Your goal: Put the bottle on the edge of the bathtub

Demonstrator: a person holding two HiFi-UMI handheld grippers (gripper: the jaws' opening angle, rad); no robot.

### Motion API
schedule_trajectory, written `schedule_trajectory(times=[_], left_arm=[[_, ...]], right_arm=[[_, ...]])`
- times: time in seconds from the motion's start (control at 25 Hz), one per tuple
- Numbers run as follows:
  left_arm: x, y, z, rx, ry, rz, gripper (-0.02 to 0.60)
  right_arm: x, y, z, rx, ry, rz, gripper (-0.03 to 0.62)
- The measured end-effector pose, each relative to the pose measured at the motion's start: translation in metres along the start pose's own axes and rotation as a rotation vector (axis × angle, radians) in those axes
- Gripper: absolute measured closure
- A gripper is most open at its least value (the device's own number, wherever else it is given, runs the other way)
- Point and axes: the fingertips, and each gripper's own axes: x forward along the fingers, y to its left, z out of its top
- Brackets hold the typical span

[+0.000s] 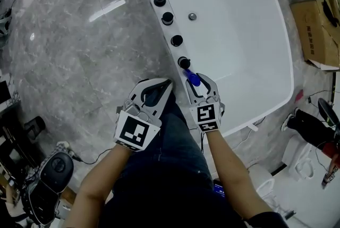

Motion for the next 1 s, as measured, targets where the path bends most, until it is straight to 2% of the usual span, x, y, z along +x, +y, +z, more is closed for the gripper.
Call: schedule_trajectory(times=[0.4,0.6,0.72,0.92,0.96,1.0], left_arm=[[-0.006,0.004,0.001,0.003,-0.013,0.006,0.559],[-0.011,-0.002,0.003,0.009,0.0,-0.01,0.559],[-0.017,-0.003,0.008,0.013,-0.011,-0.01,0.56],[-0.035,-0.002,0.031,0.017,-0.055,0.018,0.56],[-0.04,-0.002,0.039,0.019,-0.072,0.027,0.56],[-0.045,-0.001,0.048,0.022,-0.093,0.039,0.56]], right_arm=[[-0.002,0.004,-0.002,-0.072,0.047,-0.016,0.43],[-0.014,0.007,0.008,-0.07,0.021,-0.015,0.406],[-0.031,0.005,0.029,-0.068,-0.033,-0.039,0.396],[-0.085,-0.003,0.094,0.007,-0.213,-0.111,0.396],[-0.098,-0.006,0.108,0.023,-0.249,-0.129,0.4],[-0.11,-0.01,0.122,0.039,-0.283,-0.149,0.435]])
